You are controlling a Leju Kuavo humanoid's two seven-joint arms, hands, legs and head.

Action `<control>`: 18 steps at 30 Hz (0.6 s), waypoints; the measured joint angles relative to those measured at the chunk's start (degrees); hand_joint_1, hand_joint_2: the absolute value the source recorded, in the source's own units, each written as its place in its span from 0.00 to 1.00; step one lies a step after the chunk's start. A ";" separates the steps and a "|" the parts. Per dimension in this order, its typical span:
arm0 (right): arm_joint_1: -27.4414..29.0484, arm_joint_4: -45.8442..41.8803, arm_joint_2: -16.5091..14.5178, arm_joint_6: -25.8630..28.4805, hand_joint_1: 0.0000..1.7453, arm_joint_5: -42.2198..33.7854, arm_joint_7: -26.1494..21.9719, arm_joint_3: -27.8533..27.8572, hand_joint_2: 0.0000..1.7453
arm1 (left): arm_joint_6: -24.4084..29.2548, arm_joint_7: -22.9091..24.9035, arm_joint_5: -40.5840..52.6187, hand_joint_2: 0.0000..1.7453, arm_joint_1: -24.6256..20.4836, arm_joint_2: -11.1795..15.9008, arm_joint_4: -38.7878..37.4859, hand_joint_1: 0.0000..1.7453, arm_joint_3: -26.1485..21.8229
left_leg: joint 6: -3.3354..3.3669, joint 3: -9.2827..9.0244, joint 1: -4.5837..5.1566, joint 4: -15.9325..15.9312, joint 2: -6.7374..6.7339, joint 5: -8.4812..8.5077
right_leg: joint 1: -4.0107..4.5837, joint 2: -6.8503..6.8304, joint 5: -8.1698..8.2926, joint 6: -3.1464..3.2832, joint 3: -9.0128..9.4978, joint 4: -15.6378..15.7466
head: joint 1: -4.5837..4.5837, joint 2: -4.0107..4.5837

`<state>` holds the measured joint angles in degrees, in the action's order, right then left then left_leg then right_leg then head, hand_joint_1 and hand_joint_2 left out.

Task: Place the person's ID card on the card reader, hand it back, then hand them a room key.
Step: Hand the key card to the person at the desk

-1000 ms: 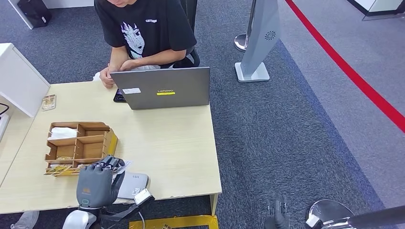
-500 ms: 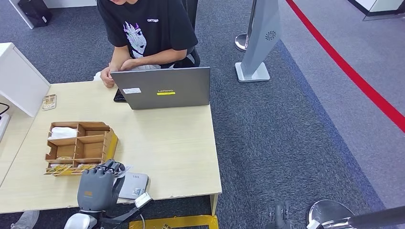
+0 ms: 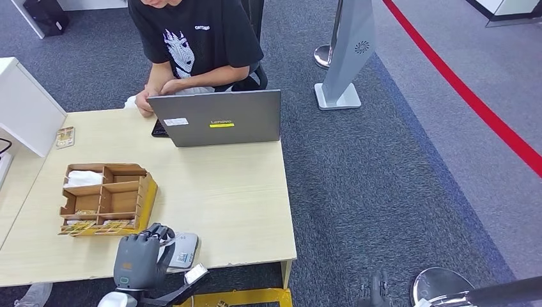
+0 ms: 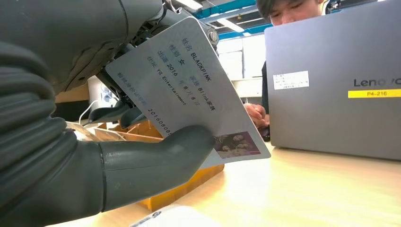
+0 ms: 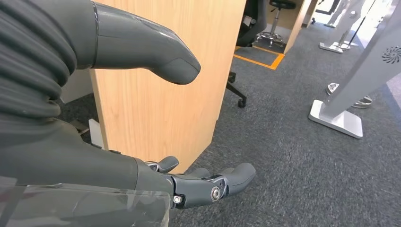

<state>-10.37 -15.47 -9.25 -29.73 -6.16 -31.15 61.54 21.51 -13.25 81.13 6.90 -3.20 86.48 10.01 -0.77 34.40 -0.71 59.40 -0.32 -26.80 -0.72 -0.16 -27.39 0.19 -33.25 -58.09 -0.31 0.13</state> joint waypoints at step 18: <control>0.49 -0.20 0.00 -0.13 0.00 -0.66 0.16 -0.11 1.00 | 0.29 0.41 -0.15 1.00 0.22 0.09 -5.22 1.00 -0.75 | 0.00 0.00 0.00 0.00 0.00 0.00 | 0.00 -0.01 0.00 0.00 0.01 0.00 | 0.01 0.00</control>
<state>-9.88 -15.67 -9.25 -29.86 -6.82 -30.99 61.43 21.80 -12.83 80.97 7.13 -3.11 81.26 9.26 -0.77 34.40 -0.70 59.40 -0.32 -26.80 -0.72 -0.16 -27.39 0.19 -33.24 -58.09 -0.31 0.13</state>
